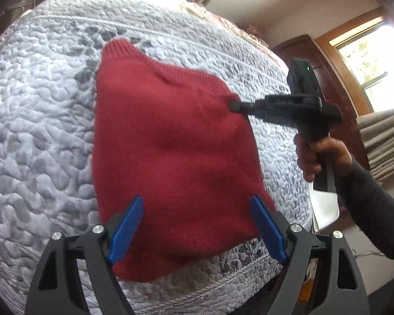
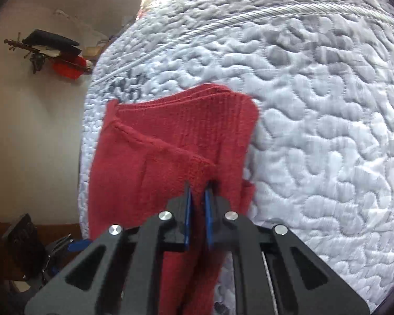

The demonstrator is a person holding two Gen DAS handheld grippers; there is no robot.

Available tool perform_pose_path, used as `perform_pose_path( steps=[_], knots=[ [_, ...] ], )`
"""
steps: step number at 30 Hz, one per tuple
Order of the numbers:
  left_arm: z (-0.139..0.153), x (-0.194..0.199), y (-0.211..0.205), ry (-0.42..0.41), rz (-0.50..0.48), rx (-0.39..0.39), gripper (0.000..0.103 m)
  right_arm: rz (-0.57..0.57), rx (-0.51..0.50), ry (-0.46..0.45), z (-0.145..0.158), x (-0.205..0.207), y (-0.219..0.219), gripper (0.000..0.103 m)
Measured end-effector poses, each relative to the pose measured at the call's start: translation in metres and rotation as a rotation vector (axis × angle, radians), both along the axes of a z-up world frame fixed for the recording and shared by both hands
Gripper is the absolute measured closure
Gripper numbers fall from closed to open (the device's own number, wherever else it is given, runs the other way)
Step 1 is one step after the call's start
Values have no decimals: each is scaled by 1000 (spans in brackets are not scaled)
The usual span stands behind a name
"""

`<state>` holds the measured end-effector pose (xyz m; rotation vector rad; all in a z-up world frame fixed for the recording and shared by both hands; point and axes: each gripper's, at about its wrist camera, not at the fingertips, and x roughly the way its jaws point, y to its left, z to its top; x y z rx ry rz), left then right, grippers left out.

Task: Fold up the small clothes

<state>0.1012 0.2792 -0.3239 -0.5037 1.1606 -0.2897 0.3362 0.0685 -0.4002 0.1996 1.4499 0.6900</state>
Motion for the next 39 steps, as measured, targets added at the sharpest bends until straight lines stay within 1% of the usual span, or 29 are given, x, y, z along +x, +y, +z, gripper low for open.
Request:
perform_pose_path(
  steps=[1, 2, 3, 6, 8, 9, 10, 12, 14, 15, 16, 18, 19, 21, 22, 23, 25, 26, 28, 29, 30, 31, 32, 33, 35, 36, 37, 38, 39],
  knots=[
    [-7, 0, -4, 12, -11, -8, 20, -23, 0, 27, -12, 3, -13, 96],
    [-11, -1, -7, 19, -21, -13, 20, -37, 9, 44, -17, 2, -18, 95],
    [-14, -1, -10, 27, -29, -5, 20, -37, 17, 41, -17, -2, -17, 94],
    [-6, -2, -12, 34, -26, -7, 19, -41, 53, 4, 13, -18, -23, 82],
    [1, -7, -11, 23, -26, -14, 18, -33, 89, -27, 43, -38, -31, 82],
    [3, -12, -9, 15, -28, -13, 18, -10, 113, -19, 54, -51, -29, 82],
    [3, -14, -8, 11, -26, -12, 17, 28, 139, 11, 58, -69, -26, 82],
    [-1, -15, -4, 24, -9, -21, 17, 111, 147, 74, 51, -100, -11, 82],
    [-9, -15, 0, 54, 12, -58, 16, 164, 92, 118, 30, -123, -7, 85],
    [-14, -13, 2, 70, 22, -76, 16, 164, 53, 130, 16, -128, -10, 94],
    [-18, -13, 4, 78, 27, -79, 16, 149, 16, 123, 6, -129, -17, 103],
    [-25, -10, 3, 93, 18, -112, 15, 74, 30, 166, -8, -125, -36, 103],
    [-28, -9, 2, 105, 15, -116, 15, 51, 38, 171, -5, -125, -42, 103],
    [-24, -10, 0, 122, 15, -100, 15, 51, 43, 141, 14, -130, -45, 103],
    [-18, -12, 0, 114, 17, -115, 15, 51, 51, 120, 28, -134, -47, 95],
    [-11, -16, 1, 98, 17, -133, 14, 49, 66, 102, 40, -139, -48, 92],
    [-6, -25, 1, 83, 17, -133, 12, 55, 97, 103, 54, -153, -49, 91],
    [-9, -29, 1, 93, 16, -134, 12, 70, 97, 111, 53, -160, -46, 91],
    [-22, -34, 3, 143, 31, -117, 12, 85, 56, 135, 38, -166, -41, 91],
    [-32, -35, 5, 174, 48, -115, 12, 72, 23, 145, 27, -168, -43, 95],
    [-39, -36, 7, 195, 63, -124, 12, 53, -7, 151, 16, -167, -46, 103],
    [-45, -36, 9, 209, 82, -133, 12, 30, -40, 155, 7, -166, -51, 103],
    [-48, -36, 11, 223, 96, -136, 12, 7, -52, 155, 6, -166, -57, 103],
    [-48, -37, 12, 243, 111, -133, 12, -6, -49, 147, 12, -168, -60, 103],
    [-34, -42, 12, 263, 131, -89, 11, 5, -66, 69, 43, -177, -62, 94],
    [-19, -47, 11, 260, 138, -38, 9, 14, -94, 11, 67, -185, -62, 77],
    [-3, -53, 7, 258, 141, 10, 6, 17, -125, -41, 92, -193, -61, 50],
    [17, -60, 4, 255, 144, 60, 4, 12, -162, -90, 117, -202, -61, 35],
    [42, -69, -1, 239, 143, 107, 4, 1, -209, -146, 145, -214, -62, 10]
  ],
)
